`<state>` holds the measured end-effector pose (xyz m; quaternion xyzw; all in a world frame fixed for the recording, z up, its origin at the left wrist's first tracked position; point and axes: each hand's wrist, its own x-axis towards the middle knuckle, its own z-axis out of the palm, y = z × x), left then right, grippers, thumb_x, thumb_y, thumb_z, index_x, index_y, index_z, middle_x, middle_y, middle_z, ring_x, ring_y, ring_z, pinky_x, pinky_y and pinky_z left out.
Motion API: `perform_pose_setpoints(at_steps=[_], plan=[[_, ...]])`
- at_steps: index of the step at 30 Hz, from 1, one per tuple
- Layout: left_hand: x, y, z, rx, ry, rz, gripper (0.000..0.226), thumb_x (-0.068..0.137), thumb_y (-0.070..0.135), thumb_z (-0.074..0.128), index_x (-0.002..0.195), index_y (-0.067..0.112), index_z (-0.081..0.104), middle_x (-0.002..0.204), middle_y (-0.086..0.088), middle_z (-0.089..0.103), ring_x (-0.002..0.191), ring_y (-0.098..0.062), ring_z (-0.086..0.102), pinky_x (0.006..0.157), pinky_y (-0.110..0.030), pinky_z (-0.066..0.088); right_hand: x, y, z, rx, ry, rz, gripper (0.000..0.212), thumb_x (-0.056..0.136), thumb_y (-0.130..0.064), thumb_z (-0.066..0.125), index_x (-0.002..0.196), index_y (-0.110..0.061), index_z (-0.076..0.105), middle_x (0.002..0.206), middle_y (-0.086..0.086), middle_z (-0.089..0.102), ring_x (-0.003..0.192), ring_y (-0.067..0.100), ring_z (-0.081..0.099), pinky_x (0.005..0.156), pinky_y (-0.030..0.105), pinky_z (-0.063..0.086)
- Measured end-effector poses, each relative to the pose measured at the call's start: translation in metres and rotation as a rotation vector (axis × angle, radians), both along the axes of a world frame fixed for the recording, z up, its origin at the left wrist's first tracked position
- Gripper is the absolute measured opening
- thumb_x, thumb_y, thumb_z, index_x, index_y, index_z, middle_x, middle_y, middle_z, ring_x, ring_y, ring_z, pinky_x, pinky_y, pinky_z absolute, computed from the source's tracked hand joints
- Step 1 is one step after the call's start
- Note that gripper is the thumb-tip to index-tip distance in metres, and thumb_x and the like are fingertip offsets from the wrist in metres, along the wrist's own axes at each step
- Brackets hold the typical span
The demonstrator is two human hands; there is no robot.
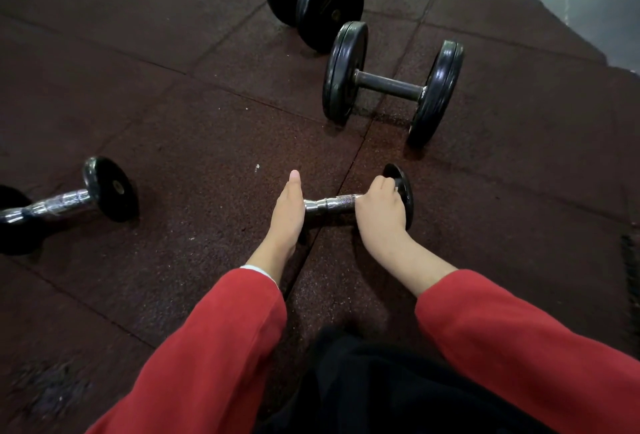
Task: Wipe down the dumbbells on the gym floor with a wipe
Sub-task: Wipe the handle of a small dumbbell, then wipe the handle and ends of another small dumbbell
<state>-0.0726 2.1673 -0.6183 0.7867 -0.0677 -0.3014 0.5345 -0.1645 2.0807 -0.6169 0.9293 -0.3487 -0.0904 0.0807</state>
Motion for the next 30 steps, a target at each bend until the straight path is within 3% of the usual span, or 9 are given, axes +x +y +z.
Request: perform_pose_setpoints(at_steps=[4, 7, 12, 15, 18, 24, 26, 28, 30], plan=[[0.0, 0.0, 0.0, -0.006, -0.008, 0.001, 0.059, 0.099, 0.045, 0.022, 0.138, 0.004, 0.041, 0.144, -0.01, 0.043, 0.134, -0.02, 0.038, 0.116, -0.034, 0.023, -0.002, 0.0, -0.001, -0.029, -0.008, -0.061, 0.05, 0.065, -0.007, 0.025, 0.051, -0.019, 0.072, 0.062, -0.001, 0.061, 0.063, 0.01, 0.059, 0.05, 0.016, 0.041], [0.0, 0.0, 0.001, 0.001, -0.001, 0.001, 0.06, 0.099, 0.046, 0.022, 0.139, 0.006, 0.041, 0.144, -0.009, 0.043, 0.134, -0.02, 0.037, 0.116, -0.034, 0.023, 0.001, -0.001, 0.0, -0.064, -0.002, -0.067, 0.047, 0.065, -0.007, 0.028, 0.051, -0.018, 0.072, 0.061, 0.0, 0.061, 0.061, 0.011, 0.058, 0.049, 0.017, 0.041], [0.0, 0.0, 0.001, 0.007, 0.018, 0.011, 0.06, 0.098, 0.047, 0.022, 0.139, 0.007, 0.04, 0.144, -0.008, 0.042, 0.134, -0.02, 0.037, 0.116, -0.034, 0.023, 0.001, 0.002, 0.001, -0.119, 0.063, 0.036, 0.05, 0.073, -0.007, 0.027, 0.082, -0.019, 0.075, 0.08, -0.002, 0.065, 0.078, 0.009, 0.06, 0.061, 0.015, 0.045], [-0.002, 0.0, 0.002, 0.016, 0.02, 0.01, 0.061, 0.098, 0.048, 0.022, 0.139, 0.007, 0.04, 0.145, -0.008, 0.041, 0.135, -0.02, 0.036, 0.116, -0.035, 0.022, 0.006, 0.003, 0.004, -0.168, 0.019, 0.039, 0.02, 0.061, -0.016, 0.053, 0.057, -0.014, 0.072, 0.06, -0.002, 0.061, 0.059, 0.009, 0.058, 0.048, 0.017, 0.042], [-0.002, -0.003, 0.004, 0.065, 0.008, 0.007, 0.058, 0.099, 0.045, 0.021, 0.139, 0.007, 0.039, 0.145, -0.01, 0.04, 0.135, -0.022, 0.035, 0.113, -0.033, 0.022, 0.008, 0.001, 0.007, -0.136, -0.014, 0.073, 0.003, 0.048, -0.016, 0.068, 0.048, -0.013, 0.067, 0.052, -0.003, 0.057, 0.052, 0.009, 0.057, 0.041, 0.018, 0.041], [0.009, -0.003, 0.028, 0.275, -0.223, -0.11, 0.046, 0.102, 0.026, 0.023, 0.117, -0.007, 0.052, 0.128, -0.023, 0.054, 0.121, -0.033, 0.046, 0.098, -0.033, 0.032, 0.01, -0.009, 0.021, 0.033, -0.15, 0.147, 0.034, 0.034, -0.018, 0.09, 0.053, -0.015, 0.062, 0.054, 0.001, 0.058, 0.052, 0.017, 0.059, 0.043, 0.021, 0.043], [0.009, 0.0, 0.05, 0.294, -0.284, -0.164, 0.046, 0.101, 0.025, 0.024, 0.125, -0.006, 0.048, 0.135, -0.02, 0.05, 0.128, -0.031, 0.042, 0.104, -0.034, 0.029, 0.007, -0.006, 0.043, 0.12, -0.156, 0.047, 0.031, 0.055, -0.018, 0.085, 0.076, -0.008, 0.065, 0.077, 0.009, 0.065, 0.074, 0.025, 0.063, 0.061, 0.029, 0.05], [0.006, 0.006, 0.084, 0.323, -0.333, -0.247, 0.045, 0.102, 0.026, 0.023, 0.133, -0.001, 0.042, 0.143, -0.016, 0.041, 0.136, -0.028, 0.033, 0.111, -0.036, 0.023, 0.008, 0.001, 0.07, 0.248, -0.12, -0.055, 0.024, 0.086, -0.013, 0.059, 0.108, -0.004, 0.056, 0.113, 0.014, 0.057, 0.106, 0.03, 0.053, 0.086, 0.034, 0.045], [0.008, 0.017, 0.121, 0.388, -0.348, -0.297, 0.052, 0.1, 0.029, 0.011, 0.138, 0.002, 0.036, 0.147, -0.015, 0.035, 0.138, -0.027, 0.028, 0.113, -0.039, 0.02, 0.014, 0.015, 0.104, 0.315, -0.106, -0.074, 0.022, 0.094, -0.009, 0.046, 0.115, -0.004, 0.052, 0.119, 0.015, 0.051, 0.112, 0.031, 0.049, 0.087, 0.036, 0.046]])
